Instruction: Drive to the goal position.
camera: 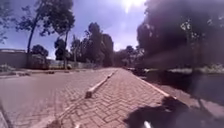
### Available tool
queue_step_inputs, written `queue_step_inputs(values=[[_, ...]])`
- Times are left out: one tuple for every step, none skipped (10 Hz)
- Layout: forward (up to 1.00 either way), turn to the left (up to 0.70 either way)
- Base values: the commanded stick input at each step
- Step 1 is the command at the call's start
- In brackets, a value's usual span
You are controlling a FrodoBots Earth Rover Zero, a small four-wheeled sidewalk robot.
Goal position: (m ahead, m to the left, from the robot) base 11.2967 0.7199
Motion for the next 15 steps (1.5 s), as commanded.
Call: queue_step_inputs(values=[[0.70,0.00],[0.70,0.00],[0.70,0.00],[0.70,0.00],[0.70,0.00],[0.70,0.00],[0.70,-0.03],[0.70,-0.20],[0.70,-0.33],[0.70,-0.17],[0.70,-0.02],[0.70,0.00],[0.70,0.00],[0.70,0.00],[0.70,0.00]])
